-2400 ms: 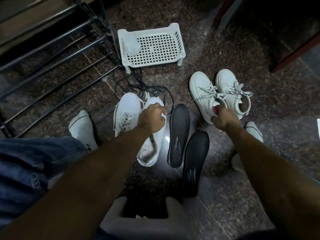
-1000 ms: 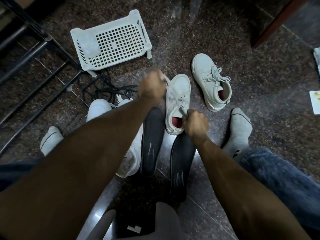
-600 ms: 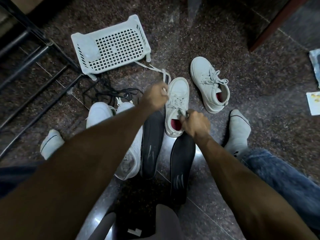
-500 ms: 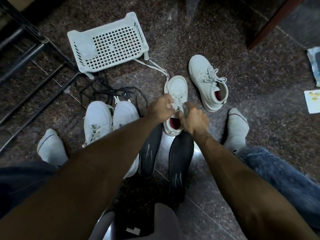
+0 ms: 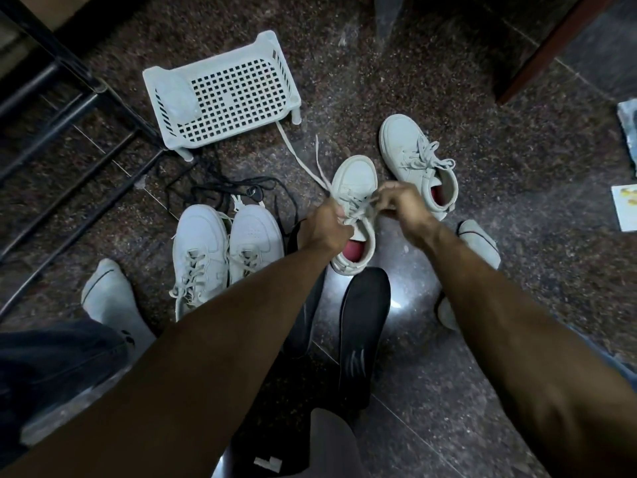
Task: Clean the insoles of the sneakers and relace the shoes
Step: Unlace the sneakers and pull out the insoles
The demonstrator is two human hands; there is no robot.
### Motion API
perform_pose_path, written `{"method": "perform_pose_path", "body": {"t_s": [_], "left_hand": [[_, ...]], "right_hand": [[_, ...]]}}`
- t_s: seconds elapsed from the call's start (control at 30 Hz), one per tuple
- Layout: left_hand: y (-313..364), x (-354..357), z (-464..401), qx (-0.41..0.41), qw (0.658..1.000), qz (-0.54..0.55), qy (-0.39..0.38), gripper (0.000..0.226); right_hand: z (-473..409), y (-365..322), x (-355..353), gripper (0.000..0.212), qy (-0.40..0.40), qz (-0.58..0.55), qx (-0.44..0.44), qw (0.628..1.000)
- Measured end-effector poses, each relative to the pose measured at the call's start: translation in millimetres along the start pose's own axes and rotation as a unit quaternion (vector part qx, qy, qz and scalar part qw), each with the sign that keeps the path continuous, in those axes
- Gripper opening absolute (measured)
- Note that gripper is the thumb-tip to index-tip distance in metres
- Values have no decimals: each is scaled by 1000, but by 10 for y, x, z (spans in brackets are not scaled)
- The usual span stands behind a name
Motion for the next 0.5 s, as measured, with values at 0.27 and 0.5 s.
{"method": "perform_pose_path", "body": {"t_s": [0.27, 0.5], "left_hand": [[69, 43, 53, 24, 999, -37, -22, 29], [279, 53, 145, 116, 983, -139, 11, 44]], "right_hand": [[-330, -1046, -615, 17, 136, -147, -96, 975], [-8, -427, -468, 42, 75, 449, -60, 888]]}}
Point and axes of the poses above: each hand's wrist, its own z-axis away from the middle knuckle, its own x-axis out of the palm, y = z × x, the point moved 10 cm from there along -z, towards the middle knuckle, and after that the axes turned 14 degrees about -x, right-handed, at the moved point
